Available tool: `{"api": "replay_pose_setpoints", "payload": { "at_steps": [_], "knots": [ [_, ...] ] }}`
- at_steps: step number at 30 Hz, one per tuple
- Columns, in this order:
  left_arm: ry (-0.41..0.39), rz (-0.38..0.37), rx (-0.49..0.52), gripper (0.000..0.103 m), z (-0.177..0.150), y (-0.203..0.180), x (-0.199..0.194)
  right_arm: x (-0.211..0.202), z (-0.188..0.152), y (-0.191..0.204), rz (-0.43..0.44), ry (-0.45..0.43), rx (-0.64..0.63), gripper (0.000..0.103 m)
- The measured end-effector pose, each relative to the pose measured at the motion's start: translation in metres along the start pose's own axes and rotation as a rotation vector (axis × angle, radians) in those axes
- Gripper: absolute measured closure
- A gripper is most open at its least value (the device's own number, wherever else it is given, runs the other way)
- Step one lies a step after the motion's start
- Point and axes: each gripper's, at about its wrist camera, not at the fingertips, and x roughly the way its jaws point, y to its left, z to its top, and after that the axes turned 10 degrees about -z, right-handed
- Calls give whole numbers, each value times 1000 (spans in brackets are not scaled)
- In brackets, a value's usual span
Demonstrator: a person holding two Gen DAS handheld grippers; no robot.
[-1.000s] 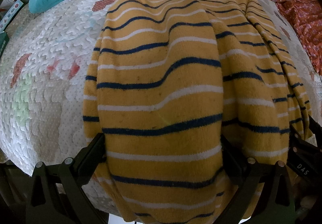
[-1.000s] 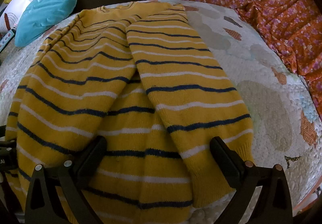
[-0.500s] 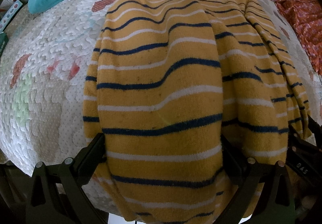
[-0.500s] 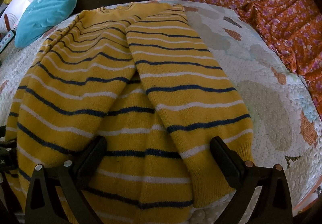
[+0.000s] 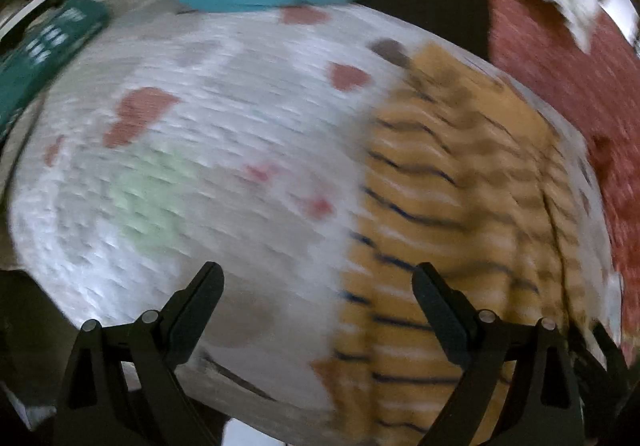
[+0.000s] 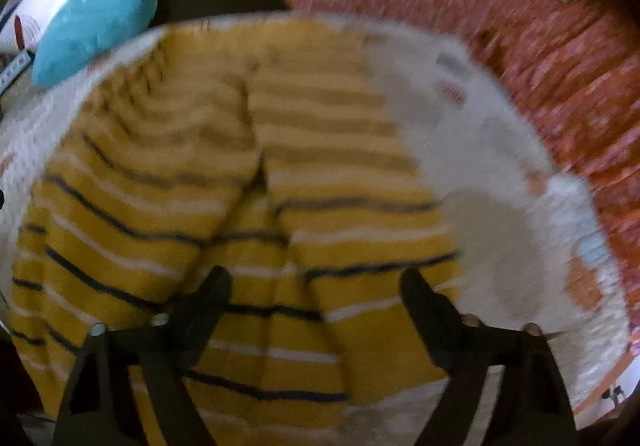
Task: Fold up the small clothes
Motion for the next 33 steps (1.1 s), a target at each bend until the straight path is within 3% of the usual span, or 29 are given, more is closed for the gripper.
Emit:
{"api": "replay_pose_setpoints", "payload": {
  "at_steps": [2, 4, 8, 9, 11, 13, 14, 15, 18, 19, 21, 23, 27, 33],
  "knots": [
    [-9, 19, -46, 8, 16, 11, -1, -27, 7, -10, -9, -58, 42, 16],
    [-34, 41, -75, 8, 32, 18, 0, -49, 14, -13, 72, -72, 80, 16],
    [-111, 59, -74, 8, 62, 28, 2, -67, 27, 15, 458, 24, 71, 29],
    [-124, 57, -78, 8, 66, 32, 4, -65, 29, 29, 537, 70, 49, 36],
    [-148, 48, -72, 8, 64, 41, 4, -59, 30, 57, 633, 143, 9, 39],
    [-99, 37, -102, 8, 59, 55, 12, -54, 28, 82, 657, 183, -26, 39],
    [-71, -3, -145, 8, 59, 64, 15, -48, 28, 94, 644, 199, -52, 39],
    [-66, -67, -202, 8, 59, 75, 14, -41, 28, 105, 616, 210, -75, 39],
    [-83, -75, -237, 8, 58, 88, 6, -16, 27, 128, 522, 248, -118, 40],
    [-91, -78, -248, 8, 58, 92, 3, -14, 29, 130, 502, 251, -120, 45],
    [-106, -95, -290, 8, 58, 103, -5, -8, 31, 133, 499, 281, -131, 92],
    [-124, -89, -322, 8, 58, 114, -12, -19, 35, 140, 487, 284, -157, 94],
    [-194, -36, -401, 8, 59, 140, -33, -56, 55, 173, 451, 149, -274, 95],
    [-355, 104, -566, 8, 49, 188, -74, -68, 107, 250, 620, 150, -286, 95]
  ]
}}
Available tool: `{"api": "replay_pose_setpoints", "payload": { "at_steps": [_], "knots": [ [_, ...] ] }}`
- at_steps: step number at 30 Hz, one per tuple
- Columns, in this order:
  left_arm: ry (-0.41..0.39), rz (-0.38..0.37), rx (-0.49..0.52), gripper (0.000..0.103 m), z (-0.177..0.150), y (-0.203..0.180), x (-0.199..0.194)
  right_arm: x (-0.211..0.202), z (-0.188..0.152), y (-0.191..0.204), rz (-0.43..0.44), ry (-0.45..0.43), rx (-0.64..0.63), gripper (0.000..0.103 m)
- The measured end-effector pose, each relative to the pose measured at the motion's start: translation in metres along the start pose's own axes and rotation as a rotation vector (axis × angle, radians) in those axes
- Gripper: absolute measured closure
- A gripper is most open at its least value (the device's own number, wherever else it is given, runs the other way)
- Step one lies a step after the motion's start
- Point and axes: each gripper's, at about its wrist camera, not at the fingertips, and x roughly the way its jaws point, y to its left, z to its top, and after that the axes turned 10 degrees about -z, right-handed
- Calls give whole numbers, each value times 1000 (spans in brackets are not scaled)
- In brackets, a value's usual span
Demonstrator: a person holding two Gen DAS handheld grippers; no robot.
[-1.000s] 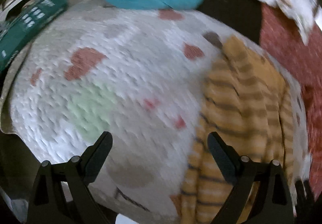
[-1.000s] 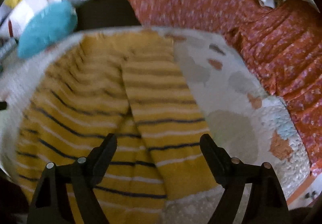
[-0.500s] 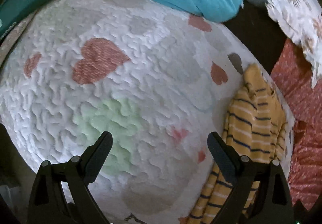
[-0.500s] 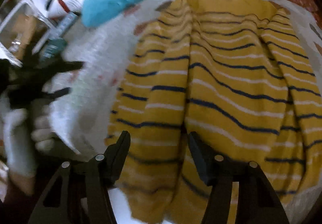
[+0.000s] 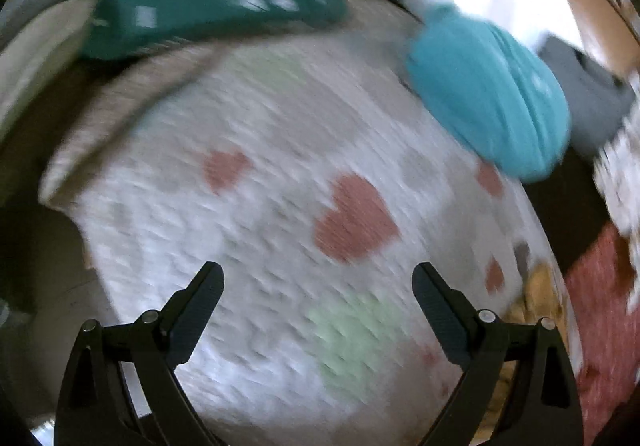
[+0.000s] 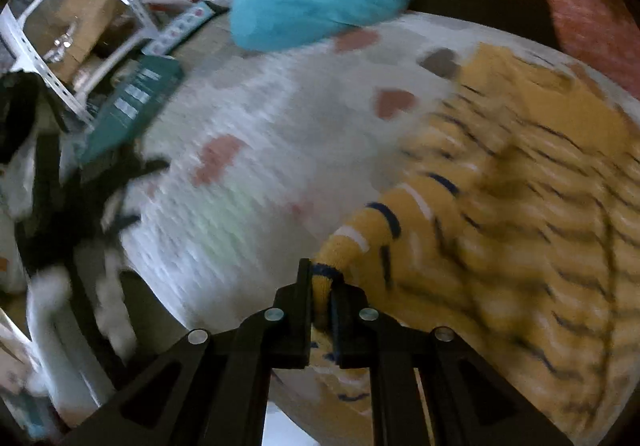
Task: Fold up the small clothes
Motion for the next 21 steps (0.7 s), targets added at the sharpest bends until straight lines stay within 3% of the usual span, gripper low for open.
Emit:
{"api": "replay_pose_setpoints", "payload": {
  "at_steps": [4, 8, 11, 13, 15, 19, 21],
  "knots": [
    [-93, 58, -105, 8, 15, 37, -20, 52, 50, 49, 153, 43, -7, 95],
    [-97, 73, -155, 8, 18, 50, -21, 101, 78, 90, 328, 134, 2, 92],
    [-66, 74, -82, 8, 12, 31, -12, 112, 82, 96, 256, 118, -1, 90],
    [-60, 66, -25, 8, 8, 16, -9, 106, 78, 81, 247, 111, 35, 82],
    [-45, 47, 63, 8, -1, -7, -5, 85, 68, 53, 203, 74, 32, 68],
    [33, -16, 169, 8, -20, -40, 10, 19, 30, -45, 59, -7, 84, 62],
    [59, -43, 218, 8, -31, -56, 14, -16, 3, -109, -83, -40, 146, 55]
  ]
}}
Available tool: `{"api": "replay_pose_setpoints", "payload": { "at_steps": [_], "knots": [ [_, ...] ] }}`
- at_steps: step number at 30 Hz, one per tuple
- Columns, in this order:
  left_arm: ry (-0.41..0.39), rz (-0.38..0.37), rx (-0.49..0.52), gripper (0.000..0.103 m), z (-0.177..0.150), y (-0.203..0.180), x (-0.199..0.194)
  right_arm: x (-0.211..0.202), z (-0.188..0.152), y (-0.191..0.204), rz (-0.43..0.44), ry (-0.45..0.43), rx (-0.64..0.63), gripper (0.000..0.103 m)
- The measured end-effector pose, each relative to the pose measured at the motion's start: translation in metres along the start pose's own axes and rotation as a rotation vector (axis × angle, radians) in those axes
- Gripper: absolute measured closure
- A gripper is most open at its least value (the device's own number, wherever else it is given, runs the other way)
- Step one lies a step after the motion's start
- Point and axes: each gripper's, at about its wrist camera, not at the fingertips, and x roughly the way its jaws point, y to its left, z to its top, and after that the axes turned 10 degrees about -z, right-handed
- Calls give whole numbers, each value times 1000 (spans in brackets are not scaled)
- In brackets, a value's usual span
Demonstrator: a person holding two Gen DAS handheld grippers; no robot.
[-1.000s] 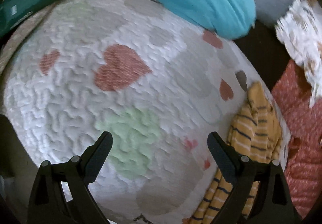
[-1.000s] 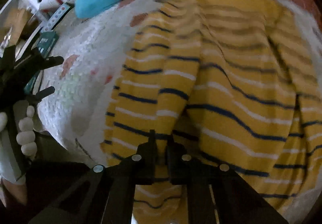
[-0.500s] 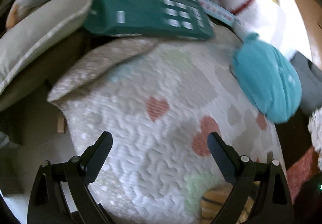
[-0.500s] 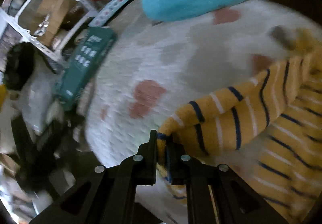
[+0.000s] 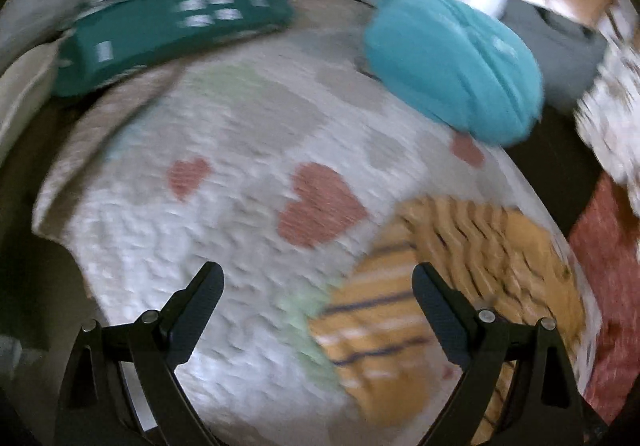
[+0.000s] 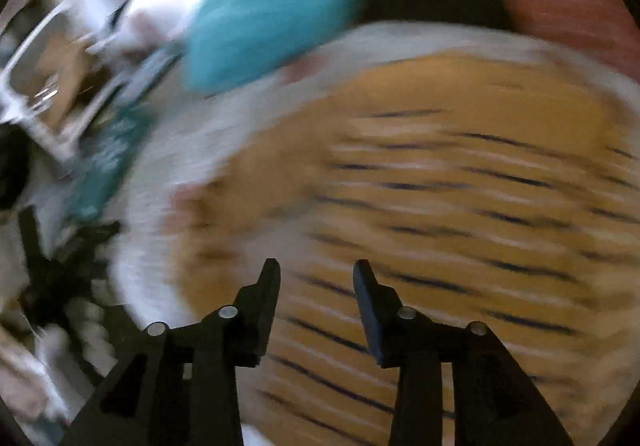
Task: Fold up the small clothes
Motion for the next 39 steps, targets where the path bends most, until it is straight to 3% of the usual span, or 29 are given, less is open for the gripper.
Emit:
{"api": "replay_pose_setpoints", "payload": {
  "at_steps": [5, 7, 9, 11, 16, 17, 18, 19, 21, 24, 27, 29, 30, 32, 35, 36, 38, 39],
  "knots": [
    [28, -56, 161, 8, -21, -50, 7, -42, -61, -171, -392, 45, 232, 50],
    [44, -69, 208, 8, -31, -67, 10, -46, -82, -209, -467, 80, 288, 50],
    [70, -85, 238, 8, -42, -81, 15, -49, -106, -238, -471, 97, 365, 50],
    [99, -96, 257, 8, -52, -92, 21, -46, -124, -251, -422, 103, 434, 48],
    [117, -90, 315, 8, -70, -115, 27, -23, -149, -239, -290, 128, 493, 40],
    [118, -85, 327, 8, -73, -118, 28, -21, -151, -228, -328, 109, 452, 44],
    [120, -80, 336, 8, -75, -121, 29, -22, -150, -222, -345, 108, 417, 74],
    [123, -76, 344, 8, -78, -124, 30, -22, -146, -215, -318, 121, 359, 92],
    [142, -75, 357, 8, -84, -129, 34, -30, -137, -213, -312, 133, 322, 94],
    [162, -78, 366, 8, -88, -135, 40, -56, -108, -234, -508, 91, 211, 95],
    [175, -83, 374, 8, -91, -142, 44, -88, -75, -301, -769, 72, 251, 95],
    [192, -93, 375, 8, -94, -145, 48, -105, -57, -355, -995, 97, 275, 95],
    [207, -99, 375, 8, -96, -146, 51, -109, -52, -372, -1051, 115, 296, 95],
    [226, -99, 381, 8, -100, -149, 55, -116, -46, -417, -1111, 168, 385, 92],
    [258, -96, 391, 8, -106, -148, 60, -106, -53, -447, -1024, 247, 508, 76],
    [279, -105, 388, 8, -108, -146, 61, -103, -54, -445, -1029, 243, 510, 62],
    [308, -127, 377, 8, -111, -141, 61, -98, -63, -425, -1022, 183, 487, 43],
    [333, -145, 369, 8, -114, -136, 60, -97, -67, -408, -985, 152, 479, 43]
  ]
}}
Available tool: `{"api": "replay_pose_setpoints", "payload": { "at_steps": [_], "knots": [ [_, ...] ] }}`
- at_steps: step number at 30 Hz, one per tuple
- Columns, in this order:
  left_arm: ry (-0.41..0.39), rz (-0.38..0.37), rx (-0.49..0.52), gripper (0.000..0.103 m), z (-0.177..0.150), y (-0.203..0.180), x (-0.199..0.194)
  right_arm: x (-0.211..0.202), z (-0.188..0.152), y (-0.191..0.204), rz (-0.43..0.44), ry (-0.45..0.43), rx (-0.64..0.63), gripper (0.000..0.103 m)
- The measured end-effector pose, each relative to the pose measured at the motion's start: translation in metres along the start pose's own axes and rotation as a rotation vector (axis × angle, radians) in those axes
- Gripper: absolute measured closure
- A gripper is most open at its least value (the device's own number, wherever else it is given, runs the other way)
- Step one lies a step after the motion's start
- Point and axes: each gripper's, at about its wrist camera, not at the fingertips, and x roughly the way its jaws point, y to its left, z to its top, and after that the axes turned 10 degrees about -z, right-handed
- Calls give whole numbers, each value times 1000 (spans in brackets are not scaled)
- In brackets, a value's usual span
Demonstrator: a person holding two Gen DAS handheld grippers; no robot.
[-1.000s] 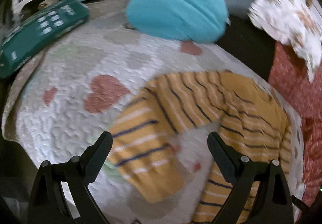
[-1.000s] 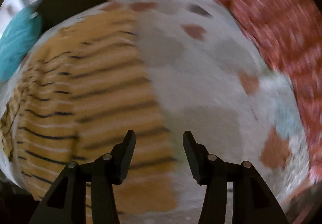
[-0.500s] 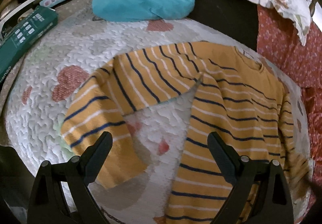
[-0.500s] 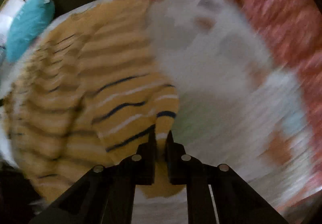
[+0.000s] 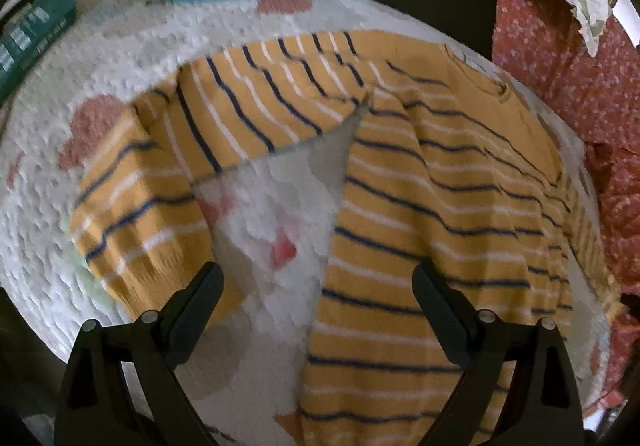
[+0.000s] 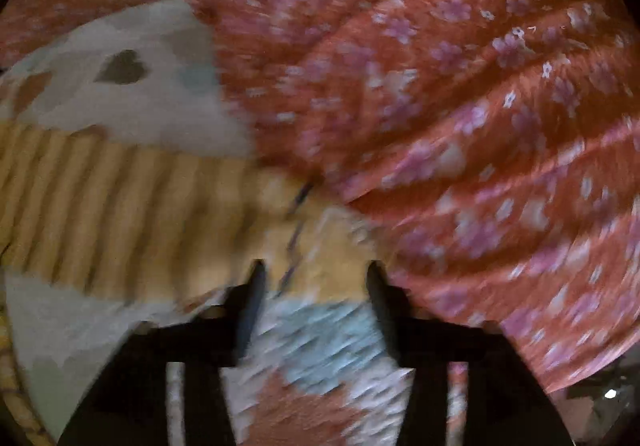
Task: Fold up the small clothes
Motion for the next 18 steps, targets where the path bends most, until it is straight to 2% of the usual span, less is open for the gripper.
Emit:
{"api": "replay_pose_setpoints", "payload": {
  "at_steps": [1, 2, 5, 6, 8, 9, 12, 13, 14, 15, 16, 17, 18],
  "knots": [
    [21, -22, -5, 8, -5, 3, 0, -10, -14, 6, 82, -15, 0, 43],
    [39, -39, -8, 8, -9, 5, 1, -21, -32, 15, 207, -12, -2, 42],
    [110, -69, -26, 8, -27, 11, 6, -46, -89, 40, 568, 63, -12, 42],
    [132, -76, -36, 8, -33, 13, 9, -50, -106, 49, 642, 92, -24, 42],
    [168, -74, -32, 8, -47, 13, 11, -59, -143, 68, 762, 147, -49, 42],
    [176, -48, 6, 8, -58, 8, 10, -64, -161, 77, 799, 157, -54, 42],
    [217, -9, 82, 10, -84, -9, 12, -76, -195, 95, 847, 152, -82, 41],
    [235, -14, 97, 15, -93, -15, 13, -80, -202, 97, 848, 137, -92, 40],
    [231, 7, 118, 28, -100, -21, 12, -88, -210, 101, 829, 111, -106, 40],
    [213, 31, 162, 51, -107, -31, 8, -94, -215, 107, 803, 82, -126, 41],
    [215, 12, 181, 65, -109, -38, 5, -101, -220, 109, 783, 61, -152, 43],
    [216, 2, 177, 90, -109, -42, 1, -104, -221, 111, 771, 44, -174, 61],
    [219, -12, 155, 90, -109, -42, -3, -104, -216, 114, 785, 38, -188, 96]
  ]
}}
